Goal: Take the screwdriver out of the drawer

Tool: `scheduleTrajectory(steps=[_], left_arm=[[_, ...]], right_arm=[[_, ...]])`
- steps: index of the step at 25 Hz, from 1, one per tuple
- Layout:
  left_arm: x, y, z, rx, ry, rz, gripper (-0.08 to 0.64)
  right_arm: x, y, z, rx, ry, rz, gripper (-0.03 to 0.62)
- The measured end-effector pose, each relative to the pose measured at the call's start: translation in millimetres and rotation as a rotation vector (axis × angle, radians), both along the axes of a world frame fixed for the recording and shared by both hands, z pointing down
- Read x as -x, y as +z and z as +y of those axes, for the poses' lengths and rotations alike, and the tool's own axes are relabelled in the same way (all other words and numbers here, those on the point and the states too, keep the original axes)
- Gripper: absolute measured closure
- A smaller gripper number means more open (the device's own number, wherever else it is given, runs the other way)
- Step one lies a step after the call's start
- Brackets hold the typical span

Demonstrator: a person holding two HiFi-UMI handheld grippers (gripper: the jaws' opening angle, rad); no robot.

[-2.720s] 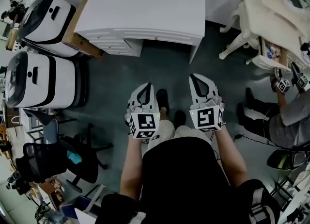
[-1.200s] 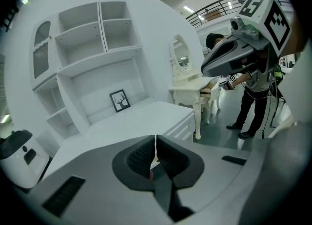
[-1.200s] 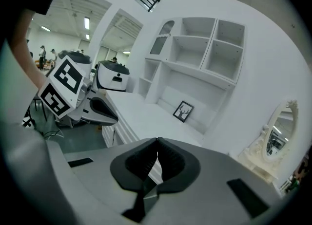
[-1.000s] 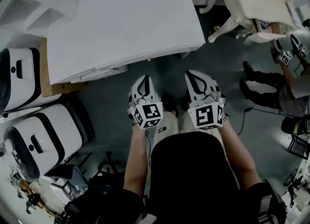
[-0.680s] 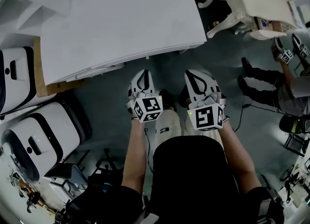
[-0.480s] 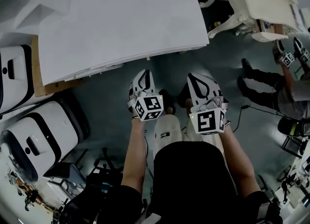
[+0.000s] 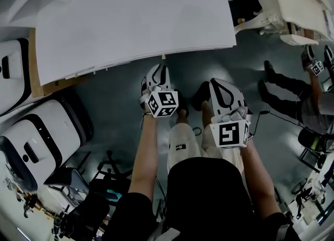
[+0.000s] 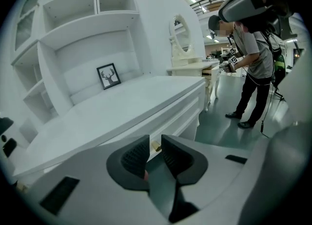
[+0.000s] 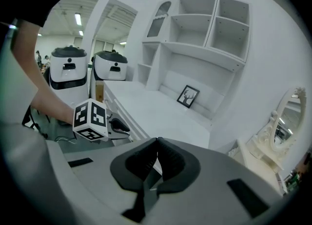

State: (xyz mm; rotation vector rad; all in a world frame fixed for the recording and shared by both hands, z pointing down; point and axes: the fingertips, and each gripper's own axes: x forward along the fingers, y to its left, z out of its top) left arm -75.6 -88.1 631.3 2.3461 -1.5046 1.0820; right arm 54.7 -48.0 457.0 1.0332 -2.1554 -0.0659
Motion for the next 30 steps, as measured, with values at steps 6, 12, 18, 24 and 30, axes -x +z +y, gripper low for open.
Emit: scheduleTrajectory(steps=[6,12,18,24,30], left_arm=[[2.3,35.5,-7.0,0.02,-0.001,-0.007,0.448],[0.6,67.8,-15.9,0.041,-0.014,-0.014,0.411],[4.0,76.6,-29.0,0.034,-0.053,-0.015,0.411],[-0.6,81.3,-33.3,0.032,-0.057,-0.02,0.419],[0.9,83.3,-36.9,0.026,-0.068,-0.043,0.428]], right_arm=[[2.8,18.1,2.0,0.023,-0.001,0.018,0.574],[-1.1,34.1,3.7,0.056,-0.007,0.013,0.574],[-10.3,37.6,0.7,0.066,0.011,0.009,0.574],[-20.8,39.9,-1.7,0.071,0.033,0.007,0.574],[-28.2,41.7,-2.4,0.074,0.043,0.008,0.574]])
